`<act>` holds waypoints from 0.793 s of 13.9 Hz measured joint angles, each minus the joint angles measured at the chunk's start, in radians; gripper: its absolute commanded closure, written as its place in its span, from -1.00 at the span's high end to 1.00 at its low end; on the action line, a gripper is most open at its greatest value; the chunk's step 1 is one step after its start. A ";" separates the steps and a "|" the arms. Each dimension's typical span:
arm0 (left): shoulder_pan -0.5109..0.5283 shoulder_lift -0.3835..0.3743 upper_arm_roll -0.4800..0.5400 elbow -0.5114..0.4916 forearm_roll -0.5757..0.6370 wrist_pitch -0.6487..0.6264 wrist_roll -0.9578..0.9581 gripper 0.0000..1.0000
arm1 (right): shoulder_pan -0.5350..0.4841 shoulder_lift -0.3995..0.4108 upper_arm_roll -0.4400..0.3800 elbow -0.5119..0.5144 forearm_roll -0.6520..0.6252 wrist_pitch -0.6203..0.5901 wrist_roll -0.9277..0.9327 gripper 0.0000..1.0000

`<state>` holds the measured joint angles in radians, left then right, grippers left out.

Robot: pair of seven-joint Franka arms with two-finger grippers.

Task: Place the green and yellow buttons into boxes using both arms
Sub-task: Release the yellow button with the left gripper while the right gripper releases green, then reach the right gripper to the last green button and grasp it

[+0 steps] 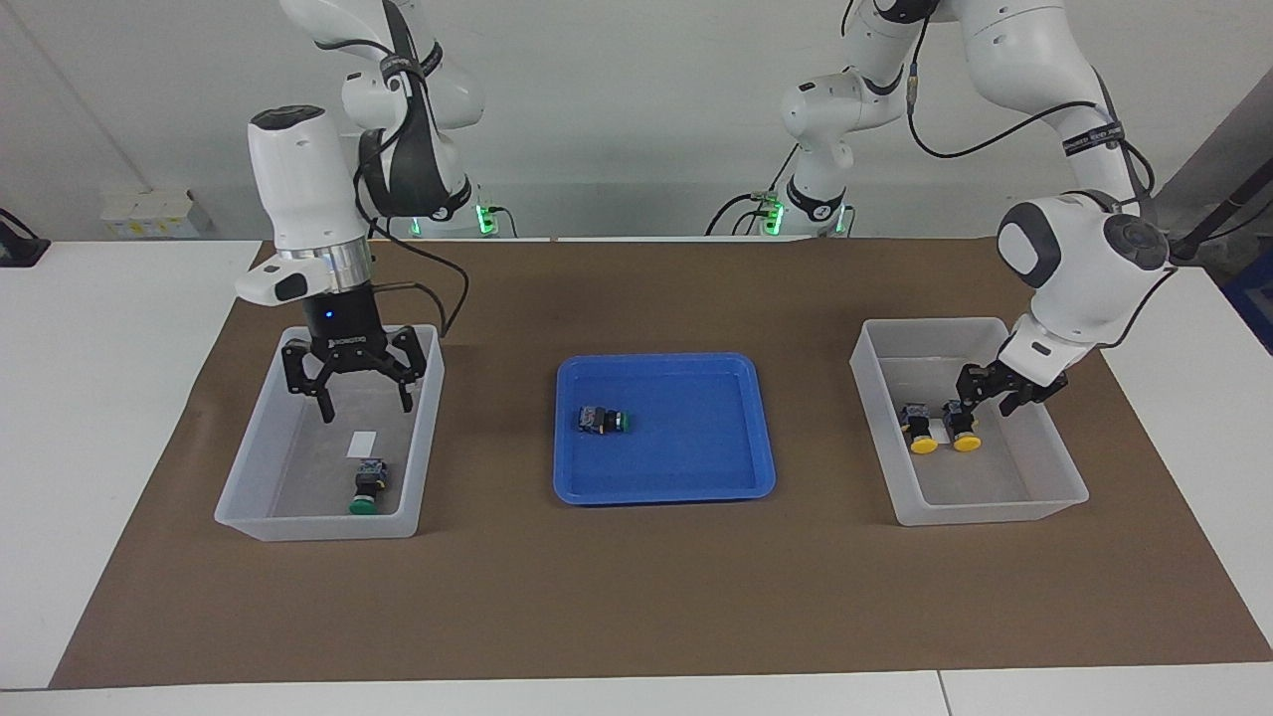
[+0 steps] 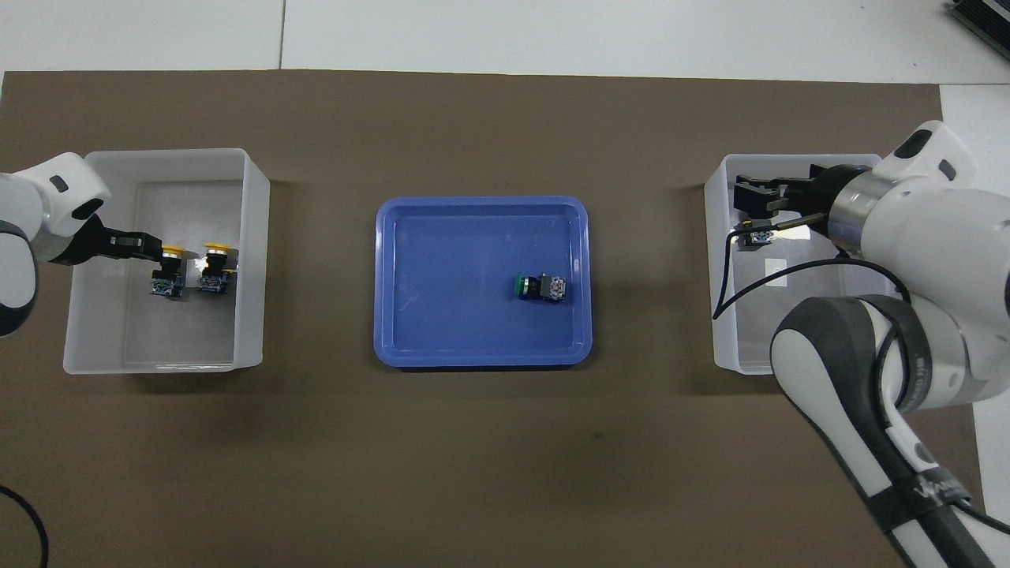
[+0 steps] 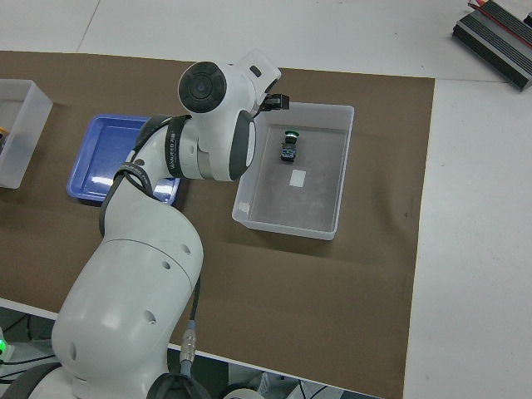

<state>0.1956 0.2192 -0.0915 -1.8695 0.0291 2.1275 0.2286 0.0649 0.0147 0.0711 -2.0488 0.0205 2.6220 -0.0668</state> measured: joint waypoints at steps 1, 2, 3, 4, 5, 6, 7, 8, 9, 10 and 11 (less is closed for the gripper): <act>-0.002 0.000 -0.001 0.029 0.007 -0.030 0.000 0.29 | 0.028 0.000 0.011 0.008 0.000 -0.019 0.000 1.00; -0.005 0.000 -0.001 0.055 0.011 -0.055 0.000 0.29 | 0.057 0.002 0.016 0.010 0.000 -0.036 0.000 1.00; -0.006 0.001 -0.003 0.082 0.011 -0.084 0.001 0.29 | 0.082 0.006 0.017 0.010 0.000 -0.043 0.000 1.00; -0.008 0.001 -0.006 0.113 0.012 -0.121 0.001 0.29 | 0.108 0.015 0.019 0.010 0.000 -0.046 0.000 1.00; -0.011 0.000 -0.009 0.150 0.012 -0.167 0.001 0.29 | 0.139 0.028 0.020 0.010 0.000 -0.046 0.000 1.00; -0.019 0.000 -0.009 0.191 0.013 -0.216 0.001 0.29 | 0.174 0.042 0.021 0.011 0.000 -0.046 0.000 1.00; -0.027 0.000 -0.009 0.230 0.016 -0.268 0.001 0.29 | 0.212 0.060 0.022 0.012 0.000 -0.046 0.000 1.00; -0.034 0.000 -0.009 0.264 0.026 -0.318 0.001 0.29 | 0.248 0.079 0.022 0.014 0.000 -0.046 0.000 1.00; -0.043 0.000 -0.010 0.295 0.040 -0.363 0.001 0.29 | 0.280 0.098 0.023 0.017 -0.002 -0.045 -0.003 1.00; -0.056 0.000 -0.010 0.323 0.055 -0.403 0.001 0.29 | 0.306 0.118 0.023 0.019 -0.003 -0.043 -0.029 1.00; -0.071 0.000 -0.010 0.346 0.063 -0.436 -0.001 0.29 | 0.324 0.139 0.023 0.021 -0.003 -0.033 -0.085 1.00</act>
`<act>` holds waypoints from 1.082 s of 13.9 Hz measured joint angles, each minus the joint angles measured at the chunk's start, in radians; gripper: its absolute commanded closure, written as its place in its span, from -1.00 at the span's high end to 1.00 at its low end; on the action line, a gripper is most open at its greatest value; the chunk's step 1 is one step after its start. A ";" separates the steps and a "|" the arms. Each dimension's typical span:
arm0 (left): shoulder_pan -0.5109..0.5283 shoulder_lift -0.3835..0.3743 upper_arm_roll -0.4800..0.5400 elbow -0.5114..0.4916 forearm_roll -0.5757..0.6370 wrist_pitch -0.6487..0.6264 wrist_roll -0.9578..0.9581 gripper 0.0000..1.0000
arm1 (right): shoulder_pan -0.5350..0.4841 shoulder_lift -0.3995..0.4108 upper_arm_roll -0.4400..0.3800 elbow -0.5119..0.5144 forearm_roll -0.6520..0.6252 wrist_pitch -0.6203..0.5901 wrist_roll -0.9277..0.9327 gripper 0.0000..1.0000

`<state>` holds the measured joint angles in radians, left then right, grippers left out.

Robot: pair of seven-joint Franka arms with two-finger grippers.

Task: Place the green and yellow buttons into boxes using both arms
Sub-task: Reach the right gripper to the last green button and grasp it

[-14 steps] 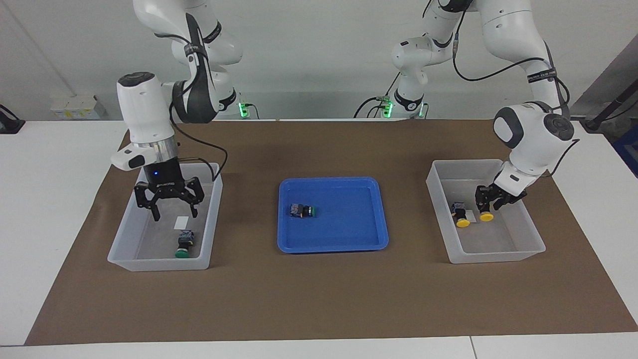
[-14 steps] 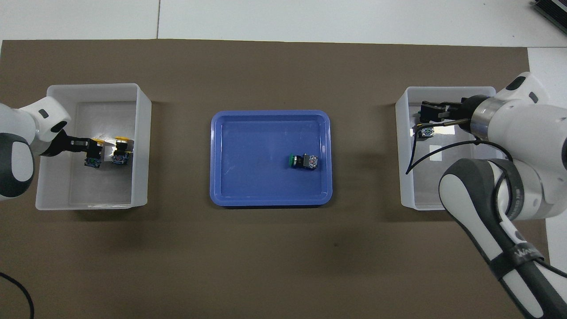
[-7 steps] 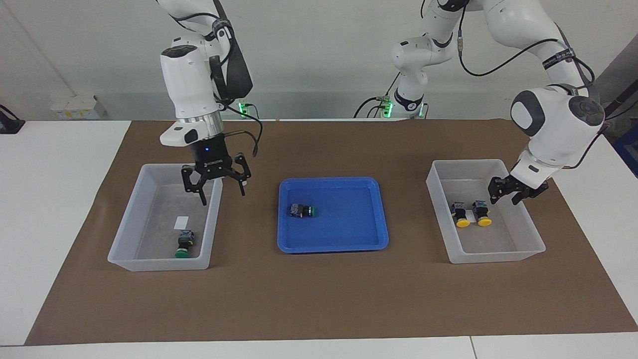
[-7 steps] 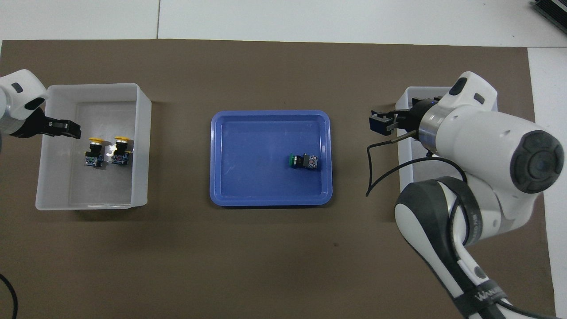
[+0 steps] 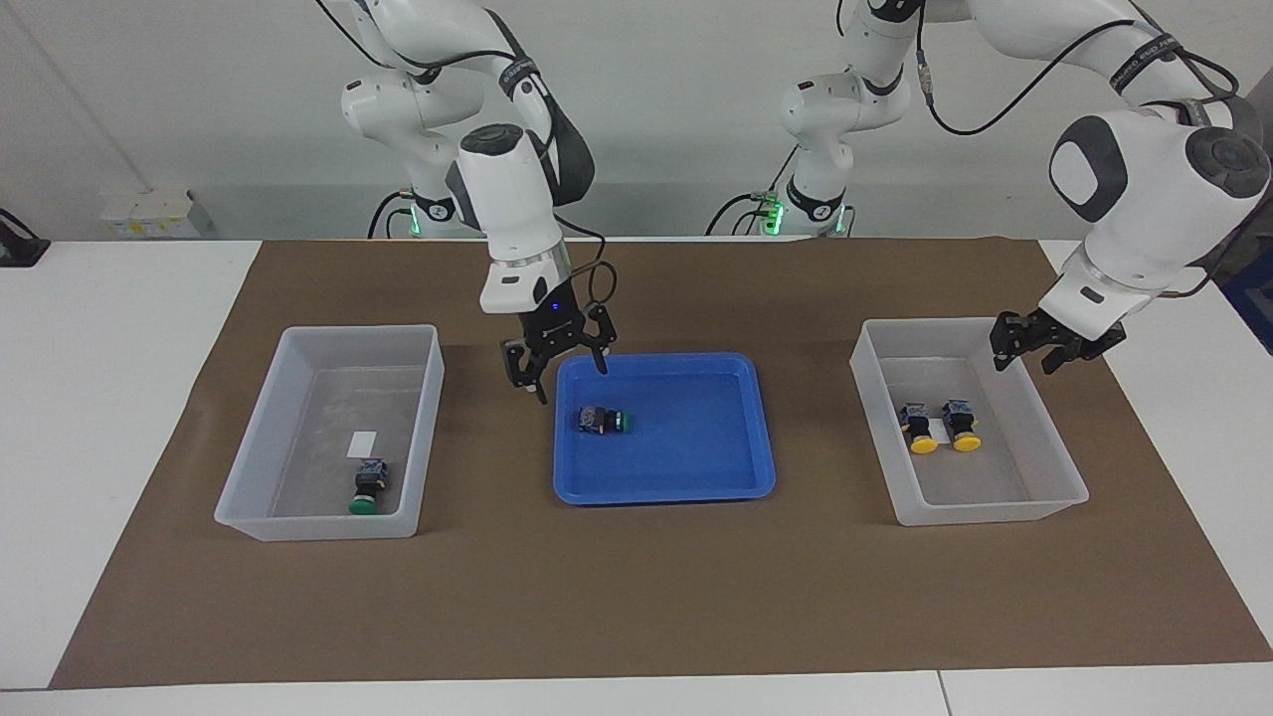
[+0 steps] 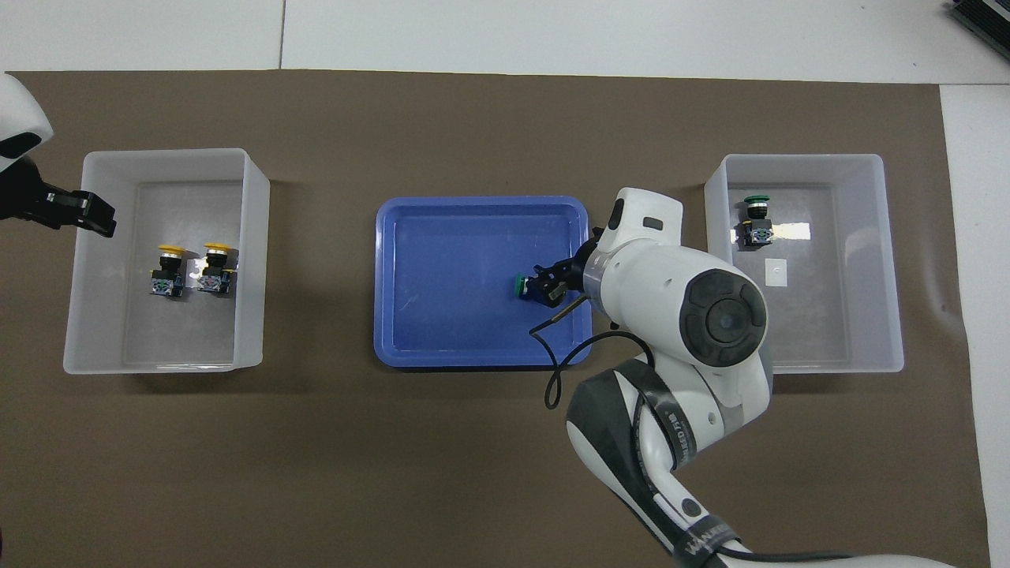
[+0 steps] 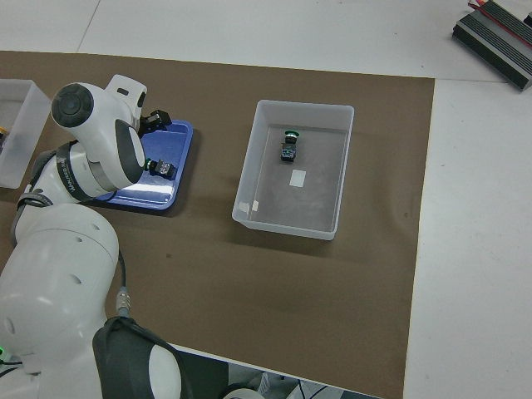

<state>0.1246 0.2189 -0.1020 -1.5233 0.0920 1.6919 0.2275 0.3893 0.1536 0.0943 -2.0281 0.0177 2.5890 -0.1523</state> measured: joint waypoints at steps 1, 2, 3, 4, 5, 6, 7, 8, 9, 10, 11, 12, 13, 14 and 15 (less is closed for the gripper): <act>-0.012 0.000 0.000 0.014 0.002 -0.026 -0.006 0.29 | 0.006 0.020 0.000 0.001 0.000 0.016 -0.065 1.00; -0.022 -0.001 -0.002 0.024 0.003 -0.049 -0.018 0.28 | 0.007 0.038 -0.001 0.004 0.000 0.026 -0.132 1.00; -0.030 -0.001 -0.002 0.036 0.003 -0.067 -0.031 0.28 | 0.006 0.057 -0.003 0.012 0.001 0.028 -0.191 1.00; -0.035 -0.002 -0.003 0.057 0.003 -0.090 -0.037 0.28 | 0.006 0.075 -0.004 0.020 0.001 0.029 -0.236 1.00; -0.038 -0.002 -0.003 0.078 0.003 -0.113 -0.040 0.28 | 0.006 0.087 -0.004 0.025 0.001 0.029 -0.267 1.00; -0.038 -0.003 -0.003 0.094 0.003 -0.130 -0.042 0.28 | 0.007 0.095 -0.004 0.026 0.001 0.029 -0.291 1.00; -0.038 -0.005 -0.002 0.106 0.003 -0.136 -0.042 0.28 | 0.007 0.100 -0.003 0.026 0.001 0.029 -0.310 1.00; -0.038 -0.009 -0.002 0.111 0.003 -0.137 -0.042 0.28 | 0.008 0.104 -0.003 0.026 0.001 0.028 -0.327 1.00; -0.038 -0.012 -0.002 0.115 0.001 -0.137 -0.043 0.29 | 0.009 0.109 -0.002 0.024 0.001 0.026 -0.341 1.00; -0.038 -0.018 -0.002 0.117 -0.003 -0.137 -0.044 0.35 | 0.010 0.114 0.001 0.019 0.001 0.025 -0.356 1.00; -0.038 -0.026 -0.002 0.117 -0.010 -0.138 -0.047 0.46 | 0.011 0.119 0.005 0.012 0.001 0.025 -0.370 1.00; -0.038 -0.033 -0.001 0.114 -0.014 -0.141 -0.049 0.53 | 0.011 0.124 0.008 0.006 0.001 0.025 -0.377 1.00; -0.038 -0.041 -0.001 0.102 -0.015 -0.146 -0.051 0.59 | 0.013 0.130 0.011 0.004 0.001 0.025 -0.382 1.00; -0.038 -0.054 -0.001 0.075 -0.016 -0.148 -0.052 0.68 | 0.018 0.134 0.012 0.002 0.001 0.025 -0.383 1.00; -0.038 -0.068 -0.001 0.041 -0.018 -0.147 -0.053 0.78 | 0.025 0.137 0.012 -0.001 0.001 0.025 -0.383 1.00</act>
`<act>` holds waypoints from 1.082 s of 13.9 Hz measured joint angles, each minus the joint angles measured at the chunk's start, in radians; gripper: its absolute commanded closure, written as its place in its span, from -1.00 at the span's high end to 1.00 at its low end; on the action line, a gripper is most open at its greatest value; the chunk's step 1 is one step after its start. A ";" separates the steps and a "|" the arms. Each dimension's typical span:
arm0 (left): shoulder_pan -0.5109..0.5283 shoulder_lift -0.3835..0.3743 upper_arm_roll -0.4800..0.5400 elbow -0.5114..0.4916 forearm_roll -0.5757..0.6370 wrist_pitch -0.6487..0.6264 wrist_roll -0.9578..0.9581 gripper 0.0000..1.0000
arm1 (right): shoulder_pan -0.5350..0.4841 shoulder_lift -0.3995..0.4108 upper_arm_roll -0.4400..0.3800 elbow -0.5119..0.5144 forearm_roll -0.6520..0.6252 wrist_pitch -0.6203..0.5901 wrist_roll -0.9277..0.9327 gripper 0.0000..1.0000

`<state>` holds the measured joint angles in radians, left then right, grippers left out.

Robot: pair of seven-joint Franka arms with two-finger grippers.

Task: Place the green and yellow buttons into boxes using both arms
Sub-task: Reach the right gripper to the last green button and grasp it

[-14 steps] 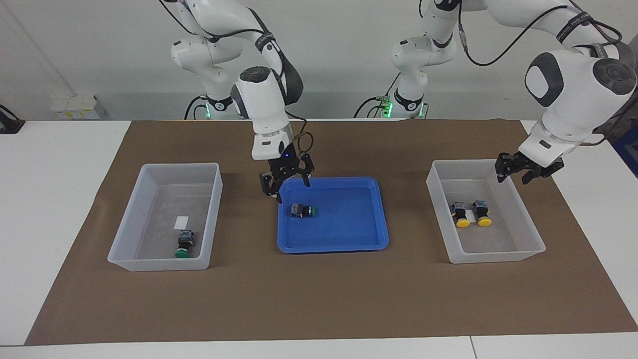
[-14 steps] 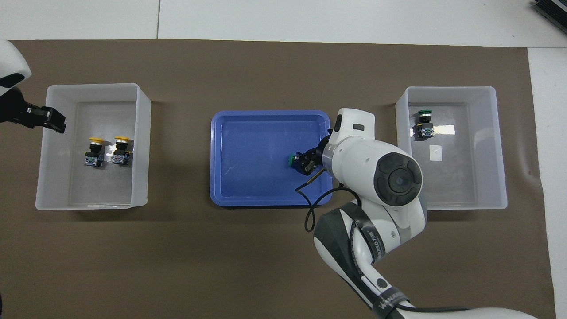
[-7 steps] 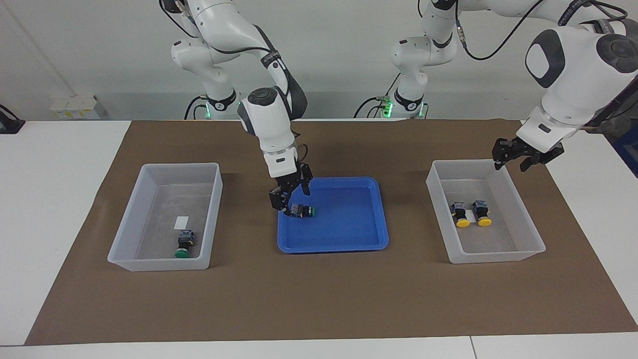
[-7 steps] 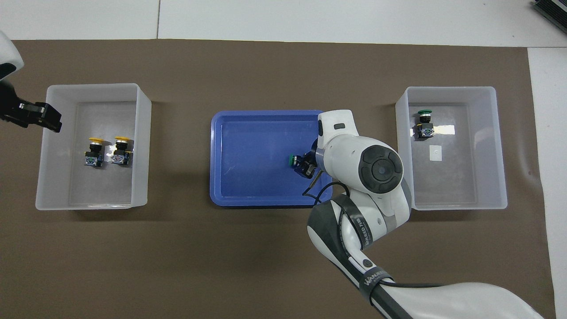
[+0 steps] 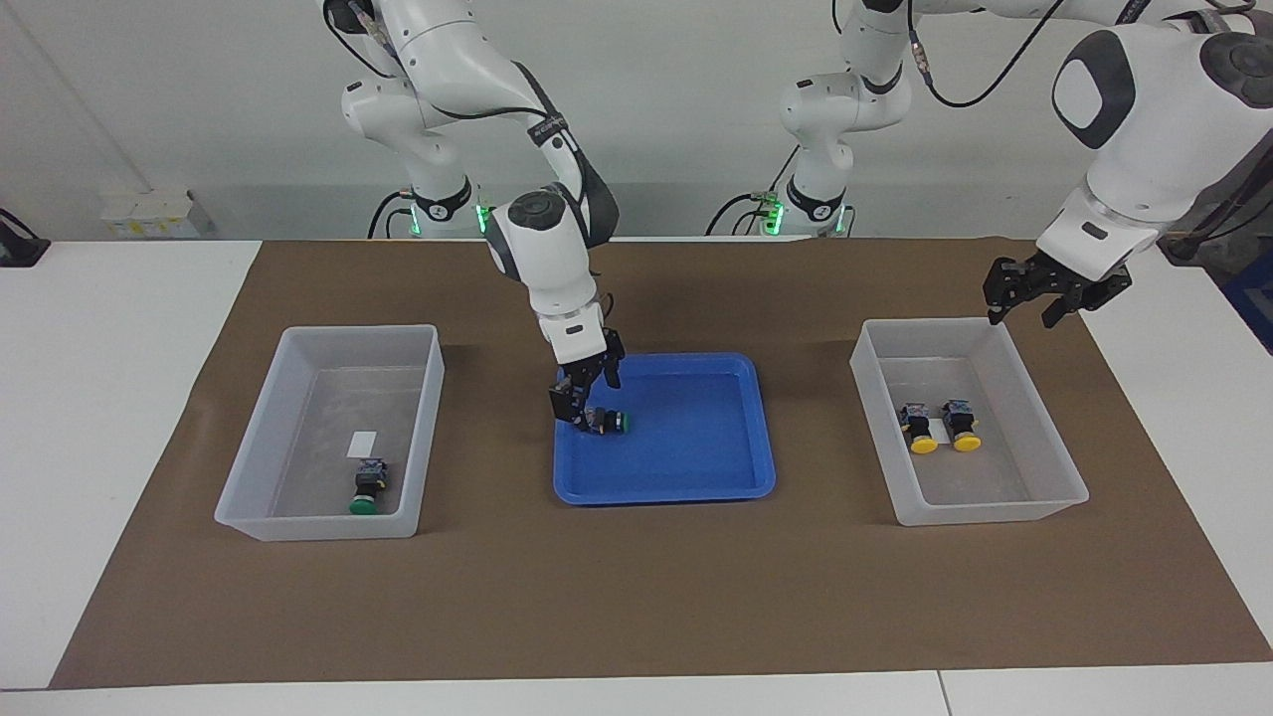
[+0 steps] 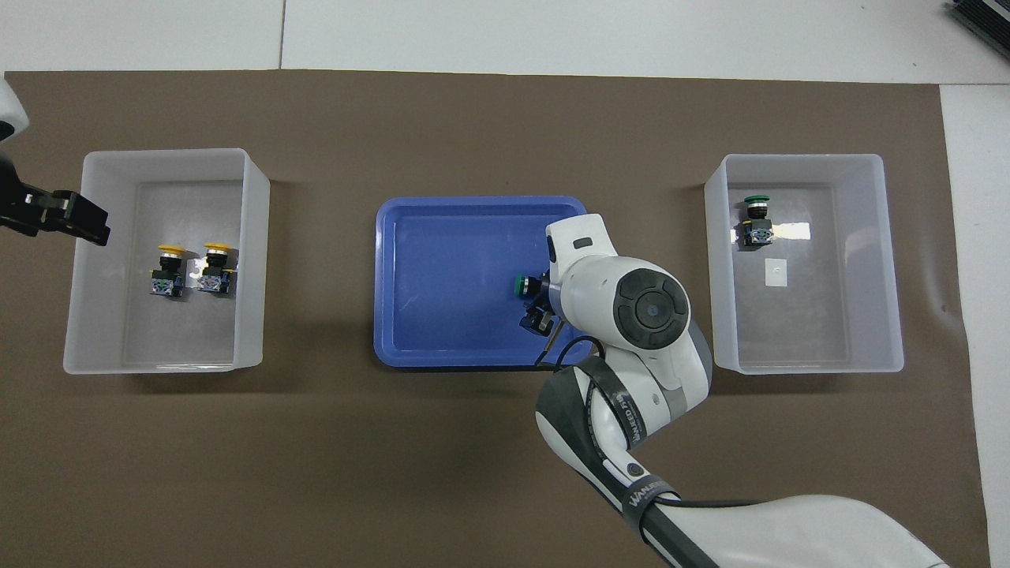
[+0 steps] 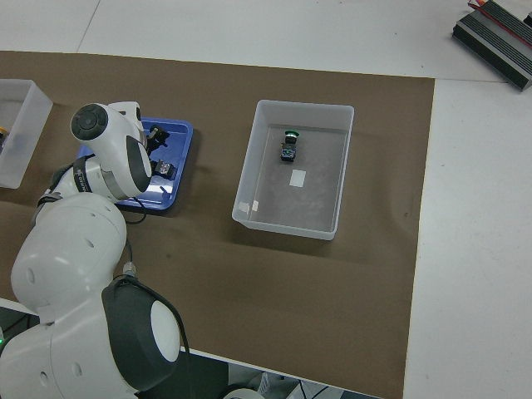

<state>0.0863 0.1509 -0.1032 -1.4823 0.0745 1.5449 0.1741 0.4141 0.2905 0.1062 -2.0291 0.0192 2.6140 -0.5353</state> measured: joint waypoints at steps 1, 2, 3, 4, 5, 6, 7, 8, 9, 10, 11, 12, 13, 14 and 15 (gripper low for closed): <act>0.000 -0.013 -0.001 -0.030 -0.001 0.002 -0.001 0.91 | 0.004 0.001 0.000 -0.006 0.000 0.000 0.000 1.00; -0.001 -0.025 -0.001 -0.054 -0.001 0.005 -0.001 1.00 | 0.007 0.003 0.000 -0.018 0.000 0.001 0.000 1.00; -0.001 -0.034 -0.002 -0.070 -0.002 0.011 -0.002 1.00 | 0.007 0.010 0.000 -0.030 0.000 0.015 0.000 1.00; -0.002 -0.040 -0.002 -0.078 -0.002 0.016 -0.003 1.00 | 0.007 0.022 0.000 -0.042 0.000 0.047 -0.005 1.00; -0.002 -0.043 -0.002 -0.082 -0.002 0.022 -0.011 1.00 | 0.007 0.039 0.000 -0.050 0.000 0.084 -0.015 1.00; -0.002 -0.044 -0.002 -0.084 -0.002 0.029 -0.028 1.00 | 0.007 0.058 0.000 -0.054 0.000 0.116 -0.020 1.00; -0.002 -0.044 -0.002 -0.084 -0.002 0.036 -0.050 1.00 | 0.007 0.076 0.000 -0.055 0.000 0.145 -0.021 1.00; -0.002 -0.044 -0.002 -0.084 -0.002 0.042 -0.064 1.00 | 0.007 0.090 0.000 -0.055 0.000 0.165 -0.022 0.59; -0.002 -0.044 -0.002 -0.084 -0.002 0.048 -0.072 1.00 | 0.008 0.092 0.000 -0.055 0.000 0.173 -0.022 -0.24; -0.002 -0.044 -0.003 -0.084 -0.002 0.053 -0.078 1.00 | 0.008 0.089 0.001 -0.054 0.001 0.174 -0.022 -0.99; -0.004 -0.044 -0.004 -0.084 -0.003 0.057 -0.080 1.00 | 0.008 0.085 0.001 -0.053 0.001 0.174 -0.020 -1.00; -0.010 -0.045 -0.005 -0.084 -0.004 0.064 -0.081 1.00 | 0.008 0.079 0.001 -0.053 0.001 0.174 -0.019 -1.00; -0.020 -0.045 -0.006 -0.084 -0.004 0.080 -0.084 1.00 | 0.008 0.072 0.000 -0.052 0.001 0.174 -0.018 -1.00; -0.028 -0.045 -0.006 -0.085 -0.004 0.107 -0.089 1.00 | 0.008 0.066 -0.001 -0.051 0.001 0.174 -0.017 -1.00; -0.032 -0.045 -0.007 -0.085 -0.004 0.128 -0.091 1.00 | 0.007 0.058 -0.002 -0.050 0.002 0.173 -0.012 -1.00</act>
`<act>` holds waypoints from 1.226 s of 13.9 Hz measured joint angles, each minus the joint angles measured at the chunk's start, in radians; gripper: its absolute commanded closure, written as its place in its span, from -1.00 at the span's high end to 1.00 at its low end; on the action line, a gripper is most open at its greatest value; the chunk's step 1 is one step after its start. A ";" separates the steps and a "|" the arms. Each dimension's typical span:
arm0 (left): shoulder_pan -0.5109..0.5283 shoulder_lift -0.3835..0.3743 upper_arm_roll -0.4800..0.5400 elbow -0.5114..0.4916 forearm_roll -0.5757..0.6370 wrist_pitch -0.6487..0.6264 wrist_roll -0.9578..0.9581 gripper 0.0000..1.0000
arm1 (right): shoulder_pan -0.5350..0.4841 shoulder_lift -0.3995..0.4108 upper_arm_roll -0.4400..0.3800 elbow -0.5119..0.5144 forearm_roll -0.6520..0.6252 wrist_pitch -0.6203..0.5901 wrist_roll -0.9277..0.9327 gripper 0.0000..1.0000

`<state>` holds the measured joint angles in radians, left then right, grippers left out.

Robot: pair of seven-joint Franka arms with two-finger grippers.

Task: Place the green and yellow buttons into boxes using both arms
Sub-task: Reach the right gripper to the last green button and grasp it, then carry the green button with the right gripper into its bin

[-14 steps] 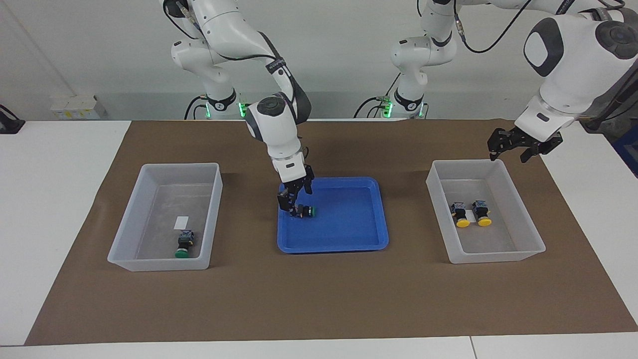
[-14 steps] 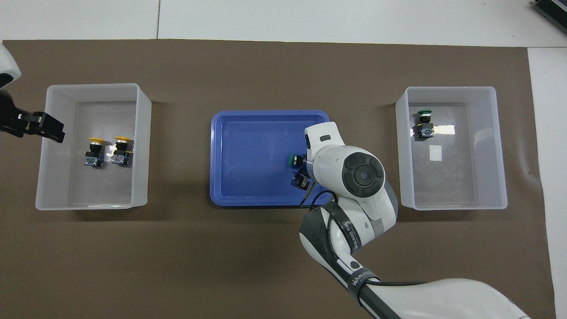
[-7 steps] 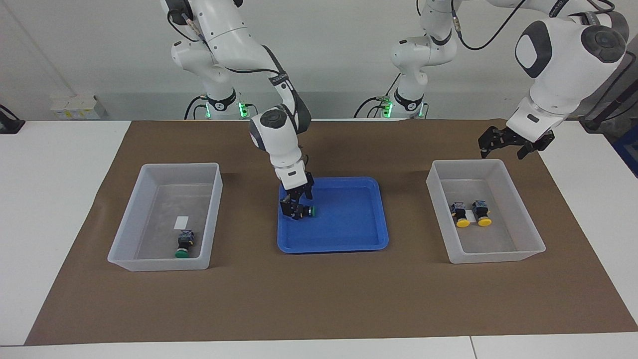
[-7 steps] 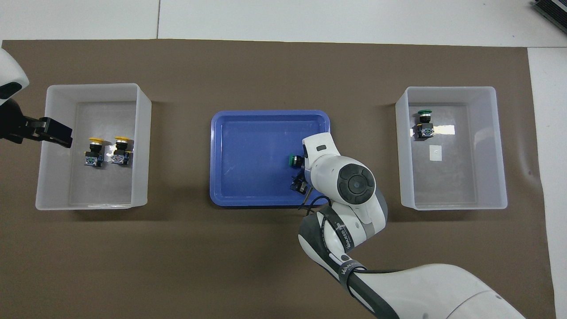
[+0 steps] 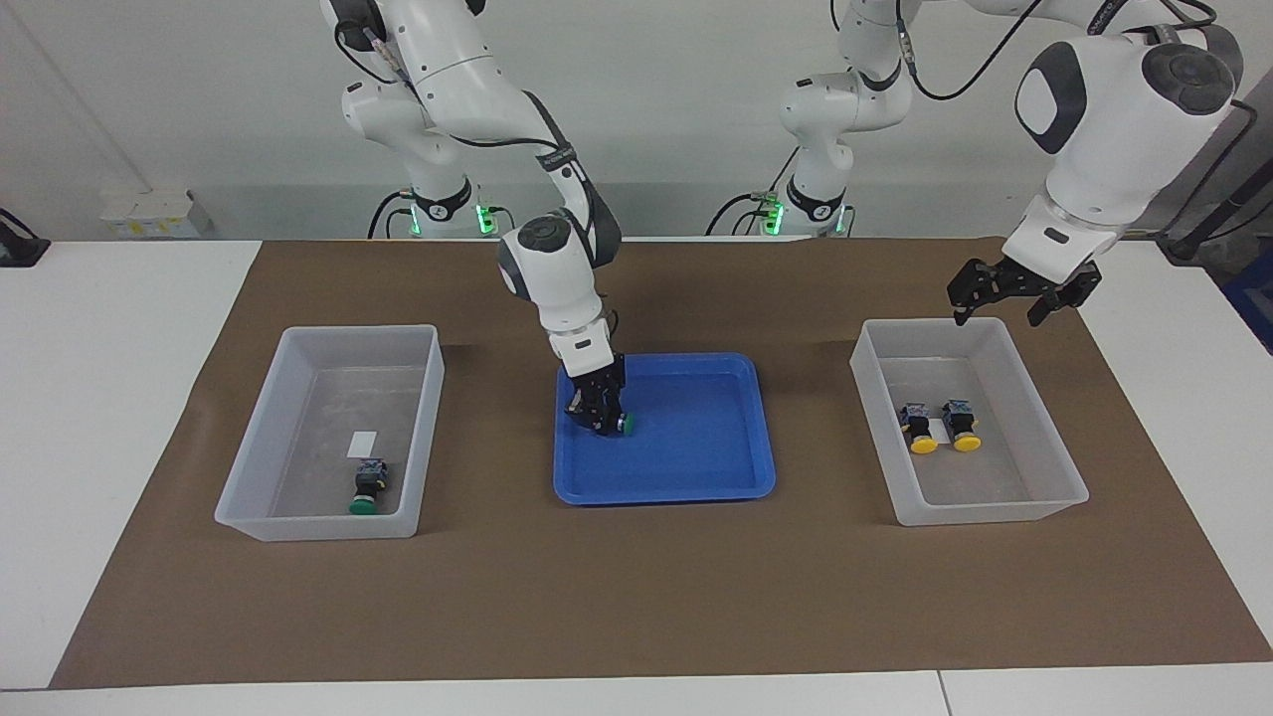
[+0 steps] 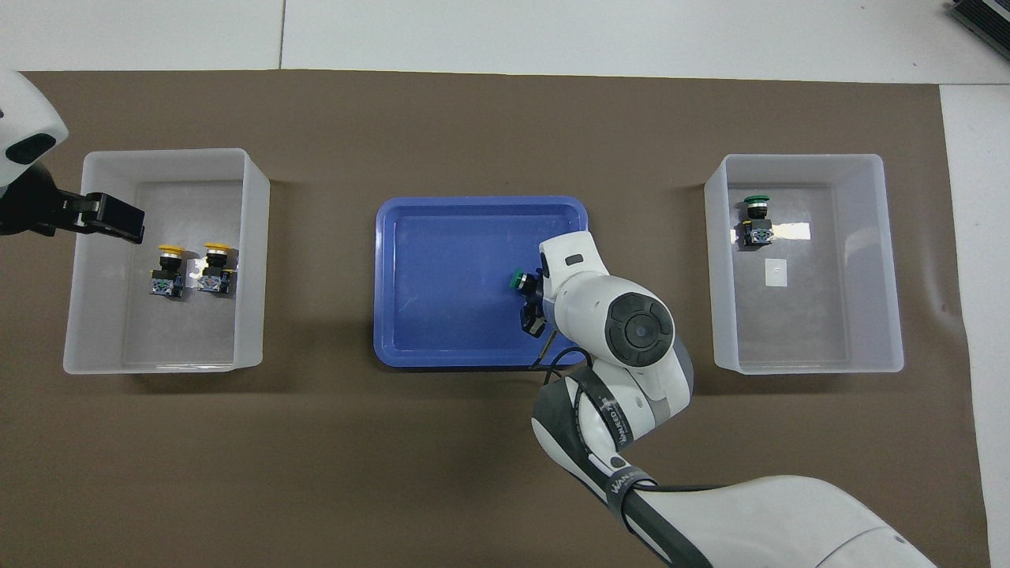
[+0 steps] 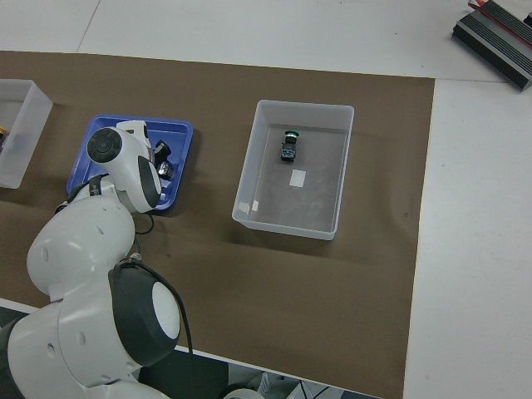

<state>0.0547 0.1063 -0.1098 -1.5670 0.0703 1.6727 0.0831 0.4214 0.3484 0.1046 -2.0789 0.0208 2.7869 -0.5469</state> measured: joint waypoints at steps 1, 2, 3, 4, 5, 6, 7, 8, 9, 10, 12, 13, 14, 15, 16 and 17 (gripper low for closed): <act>-0.001 0.000 0.000 0.000 0.000 0.008 0.000 1.00 | 0.000 -0.012 -0.001 0.001 0.000 -0.015 0.022 -1.00; -0.001 0.000 0.000 0.000 0.000 0.014 0.000 1.00 | -0.001 -0.031 -0.001 0.003 0.000 -0.058 0.058 -1.00; -0.001 0.000 0.000 0.000 0.000 0.017 0.000 1.00 | -0.002 -0.056 -0.002 0.005 0.000 -0.099 0.087 -1.00; -0.001 0.000 0.000 0.000 0.000 0.018 0.000 1.00 | -0.005 -0.083 -0.003 0.006 0.000 -0.134 0.111 -1.00; -0.001 0.000 0.000 0.000 0.000 0.019 0.000 1.00 | -0.015 -0.112 -0.006 0.006 0.000 -0.167 0.135 -1.00; -0.001 0.000 0.000 0.000 0.000 0.019 0.000 1.00 | -0.032 -0.139 -0.007 0.006 0.000 -0.199 0.154 -1.00; -0.001 0.000 0.000 0.000 0.000 0.019 0.000 1.00 | -0.054 -0.165 -0.009 0.006 0.000 -0.227 0.165 -1.00; -0.001 0.000 0.000 0.000 0.000 0.019 0.000 1.00 | -0.080 -0.188 -0.010 0.006 0.000 -0.254 0.168 -1.00; -0.001 0.000 0.000 0.000 0.000 0.019 0.000 1.00 | -0.116 -0.212 -0.011 0.005 0.000 -0.284 0.169 -1.00; -0.001 0.000 0.000 0.000 0.000 0.019 0.000 1.00 | -0.153 -0.234 -0.011 0.000 0.000 -0.310 0.169 -1.00; -0.001 0.000 0.000 0.000 0.000 0.020 0.000 1.00 | -0.231 -0.282 -0.013 -0.025 0.000 -0.342 0.169 -1.00; -0.001 0.000 0.000 0.000 0.000 0.020 0.000 1.00 | -0.267 -0.305 -0.014 -0.038 0.000 -0.359 0.170 -1.00; -0.001 0.000 0.000 0.000 0.000 0.020 0.000 1.00 | -0.302 -0.325 -0.015 -0.049 0.000 -0.374 0.170 -1.00; -0.001 0.000 0.000 0.000 0.000 0.020 0.000 1.00 | -0.338 -0.339 -0.015 -0.058 0.000 -0.382 0.171 -1.00; -0.001 0.000 0.000 0.000 0.000 0.020 0.000 1.00 | -0.372 -0.346 -0.015 -0.065 0.000 -0.385 0.172 -1.00; -0.001 0.000 0.001 0.000 0.000 0.020 0.000 1.00 | -0.405 -0.350 -0.016 -0.070 0.000 -0.385 0.172 -1.00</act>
<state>0.0538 0.1058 -0.1087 -1.5670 0.0703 1.6928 0.0830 0.0164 -0.0017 0.0891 -2.1492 0.0212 2.4023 -0.3747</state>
